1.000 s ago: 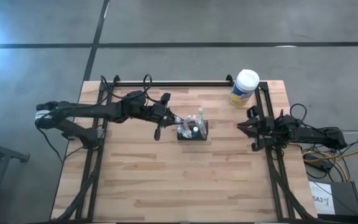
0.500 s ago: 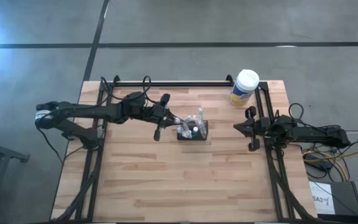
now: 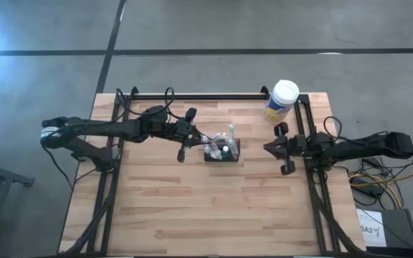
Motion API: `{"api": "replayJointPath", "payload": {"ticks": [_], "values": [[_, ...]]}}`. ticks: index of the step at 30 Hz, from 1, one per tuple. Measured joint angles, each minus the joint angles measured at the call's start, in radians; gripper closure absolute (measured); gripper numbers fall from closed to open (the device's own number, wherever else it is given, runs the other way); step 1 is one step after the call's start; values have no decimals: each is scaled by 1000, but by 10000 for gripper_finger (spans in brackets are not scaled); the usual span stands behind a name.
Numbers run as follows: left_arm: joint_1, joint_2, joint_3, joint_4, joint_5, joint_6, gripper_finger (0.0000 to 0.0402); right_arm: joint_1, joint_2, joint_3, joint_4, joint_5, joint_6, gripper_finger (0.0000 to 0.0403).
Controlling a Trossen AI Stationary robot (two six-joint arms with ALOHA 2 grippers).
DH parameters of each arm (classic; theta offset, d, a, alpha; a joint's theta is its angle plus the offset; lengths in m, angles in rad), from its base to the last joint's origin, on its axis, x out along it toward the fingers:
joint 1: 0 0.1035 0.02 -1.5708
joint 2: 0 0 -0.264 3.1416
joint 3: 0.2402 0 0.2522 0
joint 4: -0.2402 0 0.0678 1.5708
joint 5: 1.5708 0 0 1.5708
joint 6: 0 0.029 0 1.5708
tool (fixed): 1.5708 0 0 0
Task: Pick & Place toothbrushing station
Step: Put the purple toothbrush into the wire organizer
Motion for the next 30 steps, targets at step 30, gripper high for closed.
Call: {"api": "replayJointPath", "payload": {"ticks": [30], "values": [[0,116,110,5,57,9,384,-3,532,668,-496,-2,-3,245]]}}
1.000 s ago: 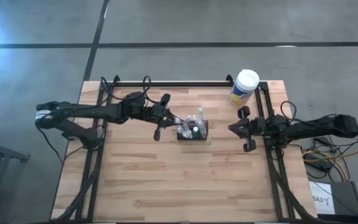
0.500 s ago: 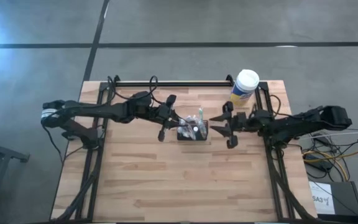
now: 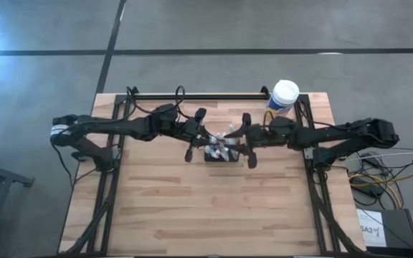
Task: Pick & Place toothbrushing station
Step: Put the purple toothbrush into the wire organizer
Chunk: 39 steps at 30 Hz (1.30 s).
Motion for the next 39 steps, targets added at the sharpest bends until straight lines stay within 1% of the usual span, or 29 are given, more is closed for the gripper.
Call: {"api": "replayJointPath", "payload": {"ticks": [2,12,20,25,32,37,39], "values": [[0,0,0,0,-2,5,383,0,12,24,-49,-15,3,244],[0,4,0,-6,-11,15,383,-20,93,124,-155,-47,44,241],[0,4,0,-7,-17,17,383,-22,186,205,-175,-60,30,239],[0,4,0,-28,-18,17,383,-21,190,228,-178,-60,7,267],[0,3,0,-29,-20,18,383,-21,147,204,-182,-65,0,308],[-1,3,0,-34,-18,18,381,-22,155,203,-181,-113,-13,354],[-1,3,-1,-37,-13,21,378,-21,157,203,-181,-113,-21,376]]}}
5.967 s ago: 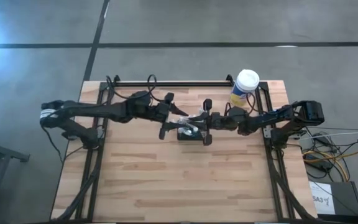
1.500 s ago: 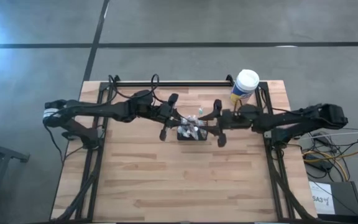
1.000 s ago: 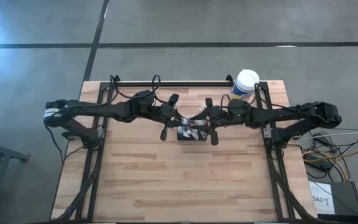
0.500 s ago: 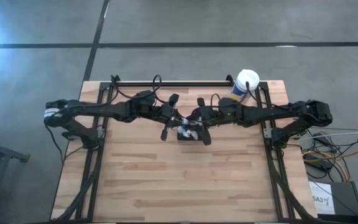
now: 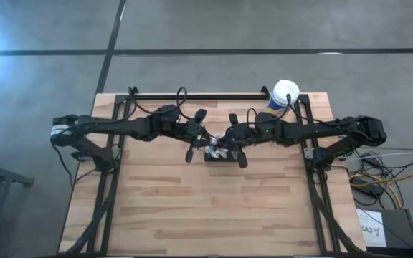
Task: Pick & Place toothbrushing station
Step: Put the purple toothbrush into the wire organizer
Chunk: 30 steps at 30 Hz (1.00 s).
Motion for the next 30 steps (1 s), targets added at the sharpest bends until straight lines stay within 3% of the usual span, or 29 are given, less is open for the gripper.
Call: {"api": "replayJointPath", "payload": {"ticks": [8,18,23,27,30], "values": [[0,0,0,13,8,-13,345,0,-12,-1,6,6,-48,386],[1,-61,-2,-2,29,-61,271,0,-100,-54,18,5,-53,388],[2,-122,-12,-133,29,-55,242,0,-169,-137,17,59,-52,389],[2,-177,-41,-202,29,-43,240,0,-218,-246,104,109,-45,389],[2,-229,-85,-202,29,-42,261,0,-250,-337,228,114,-42,389]]}}
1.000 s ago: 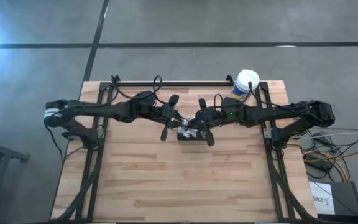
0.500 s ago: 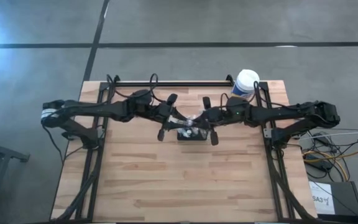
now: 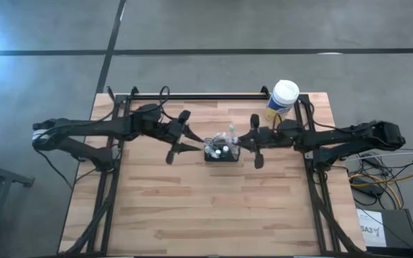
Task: Pick & Place toothbrushing station
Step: Put the purple toothbrush into the wire organizer
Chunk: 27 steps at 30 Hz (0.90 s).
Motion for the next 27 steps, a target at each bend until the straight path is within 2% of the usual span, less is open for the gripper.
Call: {"api": "replayJointPath", "payload": {"ticks": [8,18,27], "values": [[0,-155,-129,22,-3,13,391,0,-7,-167,237,73,18,389],[0,-289,-266,124,-12,2,393,5,119,-220,377,165,37,390],[0,-326,-287,119,-37,-4,389,27,303,-223,528,220,50,390]]}}
